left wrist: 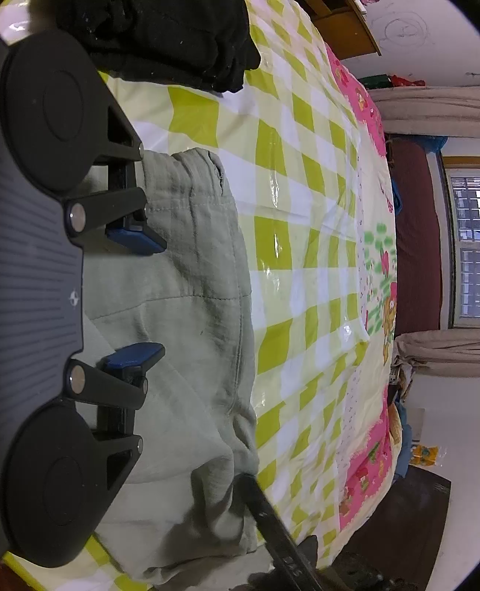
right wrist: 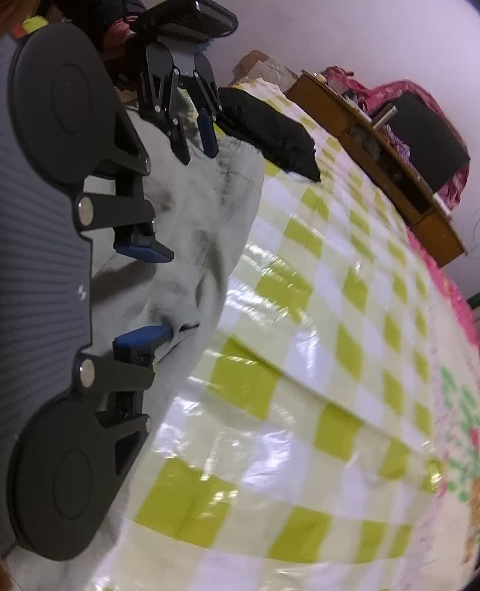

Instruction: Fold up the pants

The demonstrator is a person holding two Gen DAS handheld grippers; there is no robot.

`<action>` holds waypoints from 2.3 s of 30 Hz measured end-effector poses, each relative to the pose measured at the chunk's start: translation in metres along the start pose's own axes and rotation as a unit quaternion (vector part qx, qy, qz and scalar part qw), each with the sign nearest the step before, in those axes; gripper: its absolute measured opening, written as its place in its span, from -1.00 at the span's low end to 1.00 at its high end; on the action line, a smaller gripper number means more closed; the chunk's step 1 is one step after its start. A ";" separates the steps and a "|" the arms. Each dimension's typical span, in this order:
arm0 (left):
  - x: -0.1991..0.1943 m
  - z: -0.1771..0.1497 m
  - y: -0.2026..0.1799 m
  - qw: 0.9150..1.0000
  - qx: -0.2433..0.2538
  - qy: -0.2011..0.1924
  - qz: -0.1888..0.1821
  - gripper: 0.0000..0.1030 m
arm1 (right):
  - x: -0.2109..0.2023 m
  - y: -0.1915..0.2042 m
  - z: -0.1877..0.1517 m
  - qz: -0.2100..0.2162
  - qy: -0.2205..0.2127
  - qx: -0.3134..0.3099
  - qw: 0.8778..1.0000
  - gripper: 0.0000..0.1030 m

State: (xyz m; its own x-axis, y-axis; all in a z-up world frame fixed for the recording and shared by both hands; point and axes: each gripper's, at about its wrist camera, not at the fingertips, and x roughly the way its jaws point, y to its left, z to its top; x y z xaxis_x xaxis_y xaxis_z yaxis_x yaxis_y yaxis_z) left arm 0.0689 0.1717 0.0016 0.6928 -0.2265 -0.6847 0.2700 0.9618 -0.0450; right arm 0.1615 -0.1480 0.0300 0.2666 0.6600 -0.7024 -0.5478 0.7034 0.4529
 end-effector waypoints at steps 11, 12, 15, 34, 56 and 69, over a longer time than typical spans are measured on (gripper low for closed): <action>0.003 0.001 -0.001 1.000 -0.002 0.000 0.001 0.32 | 0.039 0.004 0.001 -0.039 0.038 -0.066 0.996 -0.83; 0.003 0.001 0.000 1.000 -0.001 0.000 0.001 0.32 | 0.038 0.006 0.001 -0.041 0.036 -0.062 0.997 -0.89; 0.004 0.004 0.002 1.000 0.005 -0.002 0.000 0.32 | 0.016 0.007 0.013 -0.049 -0.012 -0.047 0.998 -0.90; 0.039 0.027 0.038 0.986 0.067 -0.029 0.148 0.48 | 0.033 0.008 0.035 -0.205 -0.066 -0.096 0.972 -0.61; -0.067 -0.025 -0.030 0.977 0.171 -0.050 0.118 0.48 | 0.022 0.128 -0.019 -0.044 -0.068 -0.189 0.979 -0.14; -0.076 -0.035 -0.035 0.954 0.292 -0.020 0.066 0.48 | 0.053 0.167 -0.057 -0.033 0.010 -0.316 0.948 0.09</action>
State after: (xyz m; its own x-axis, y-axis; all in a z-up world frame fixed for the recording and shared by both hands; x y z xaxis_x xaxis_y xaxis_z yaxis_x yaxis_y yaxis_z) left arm -0.0167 0.1607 0.0303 0.7682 -0.1266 -0.6276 0.4973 0.7354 0.4604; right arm 0.0389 -0.0107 0.0373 0.3055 0.6102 -0.7310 -0.8976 0.4407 -0.0072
